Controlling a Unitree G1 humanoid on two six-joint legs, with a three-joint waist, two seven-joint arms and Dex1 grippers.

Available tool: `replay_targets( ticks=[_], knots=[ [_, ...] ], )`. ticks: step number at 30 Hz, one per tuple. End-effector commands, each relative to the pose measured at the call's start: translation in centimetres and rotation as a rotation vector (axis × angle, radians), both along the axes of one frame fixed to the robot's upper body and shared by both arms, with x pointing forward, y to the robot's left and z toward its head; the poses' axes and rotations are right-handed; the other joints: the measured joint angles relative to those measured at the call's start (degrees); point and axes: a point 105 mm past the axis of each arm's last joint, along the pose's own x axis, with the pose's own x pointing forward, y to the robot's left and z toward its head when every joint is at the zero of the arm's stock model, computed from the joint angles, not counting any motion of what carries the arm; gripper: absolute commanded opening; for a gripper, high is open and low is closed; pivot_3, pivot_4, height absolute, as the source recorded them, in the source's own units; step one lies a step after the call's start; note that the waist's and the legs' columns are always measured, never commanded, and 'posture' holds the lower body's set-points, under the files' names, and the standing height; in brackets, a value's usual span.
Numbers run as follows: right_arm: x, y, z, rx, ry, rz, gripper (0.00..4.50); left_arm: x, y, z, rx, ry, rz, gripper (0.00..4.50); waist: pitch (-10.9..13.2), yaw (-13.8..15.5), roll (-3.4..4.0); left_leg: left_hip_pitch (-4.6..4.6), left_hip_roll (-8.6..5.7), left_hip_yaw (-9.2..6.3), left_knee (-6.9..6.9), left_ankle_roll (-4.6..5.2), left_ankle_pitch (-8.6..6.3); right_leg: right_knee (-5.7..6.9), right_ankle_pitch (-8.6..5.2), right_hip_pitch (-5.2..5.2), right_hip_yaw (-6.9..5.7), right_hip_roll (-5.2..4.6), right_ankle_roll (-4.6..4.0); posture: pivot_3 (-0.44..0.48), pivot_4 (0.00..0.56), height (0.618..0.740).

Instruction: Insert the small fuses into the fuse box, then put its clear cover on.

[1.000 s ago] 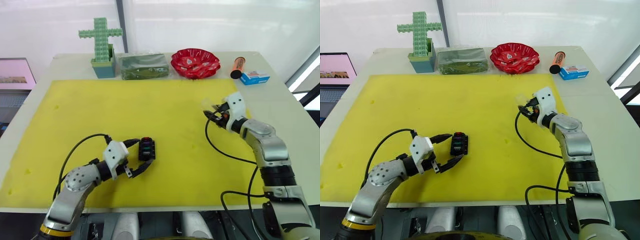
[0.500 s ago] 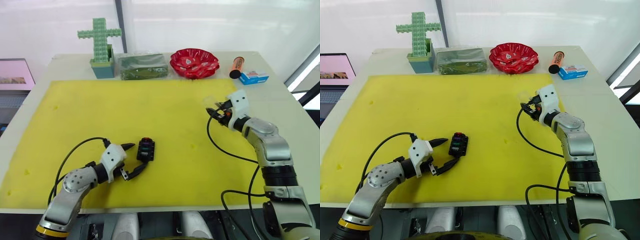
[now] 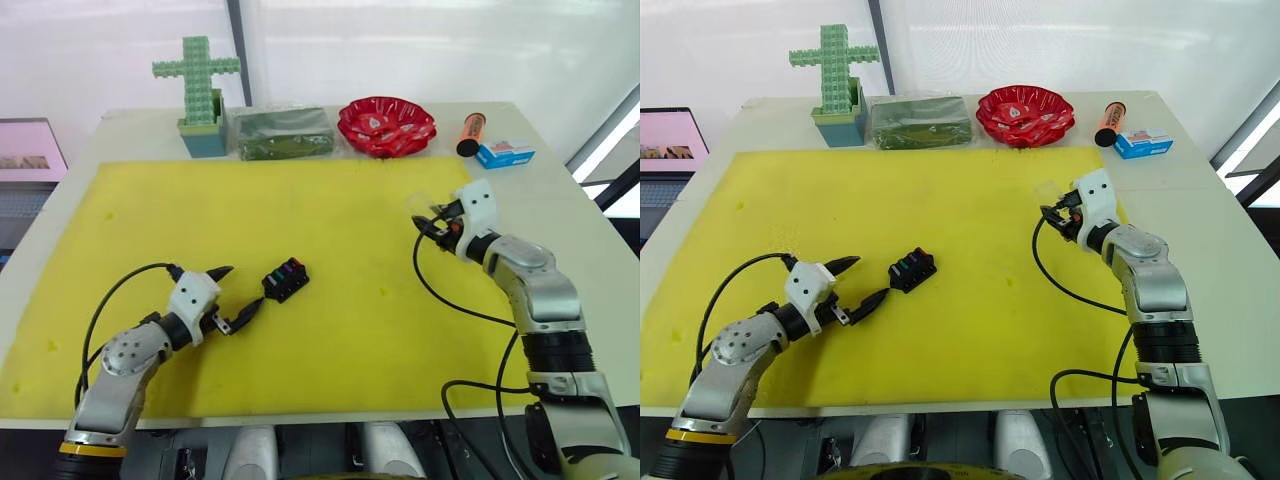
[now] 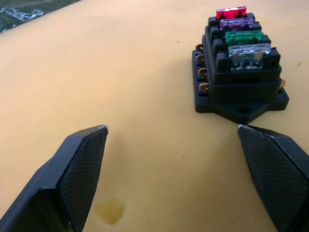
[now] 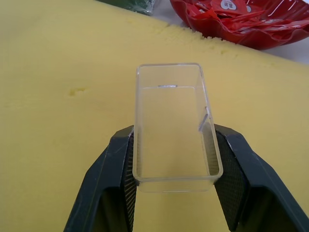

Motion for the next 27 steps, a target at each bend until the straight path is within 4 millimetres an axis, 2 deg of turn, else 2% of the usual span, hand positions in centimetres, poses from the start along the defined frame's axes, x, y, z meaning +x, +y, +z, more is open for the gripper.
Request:
replay_targets(
  ticks=[1, 4, 13, 21, 27],
  knots=[
    [0.1, 0.6, 2.0, 0.002, -0.064, 0.025, 1.81, -1.2, -0.8, 0.9, -0.063, -0.02, -0.07, 4.5, 0.0, 0.05, 0.0, 0.0, 0.0, 0.01, 0.0, 0.0, 0.0, 0.0, 0.0, 0.0, 0.0, -0.01, 0.0, 0.0, 0.15, 0.74],
    [0.1, 0.7, 2.0, 0.003, -0.062, 0.029, 1.81, -1.7, -2.1, 0.6, -0.097, 0.017, -0.13, 4.5, 0.0, 0.22, 0.0, -0.01, 0.0, 0.05, 0.0, 0.0, 0.0, -0.02, 0.0, 0.0, 0.01, -0.05, -0.01, 0.0, 0.15, 0.74],
    [0.0, 0.8, 2.1, 0.001, -0.065, 0.03, 1.81, 0.2, -4.6, -0.8, -0.082, 0.01, -0.14, 4.5, -0.01, 0.3, 0.01, -0.02, -0.07, 0.06, 0.04, 0.0, 0.0, -0.01, 0.02, 0.02, 0.01, -0.07, 0.02, 0.0, 0.15, 0.74],
    [-0.2, 0.4, 2.1, 0.001, -0.069, 0.015, 1.81, 2.3, -5.9, -1.2, -0.063, 0.0, -0.126, 4.5, -0.03, 1.49, 0.04, -0.02, -0.09, 0.08, 0.1, 0.0, 0.0, -0.01, 0.05, 0.05, 0.02, -0.08, 0.08, 0.0, 0.15, 0.74],
    [-0.2, 0.4, 2.2, 0.003, -0.069, 0.008, 1.81, 2.2, -6.8, -1.8, -0.054, 0.041, -0.174, 4.5, -0.04, 1.63, 0.06, -0.02, -0.1, 0.07, 0.15, 0.0, 0.0, -0.01, 0.06, 0.08, 0.02, -0.09, 0.09, 0.0, 0.15, 0.74]
  ],
)
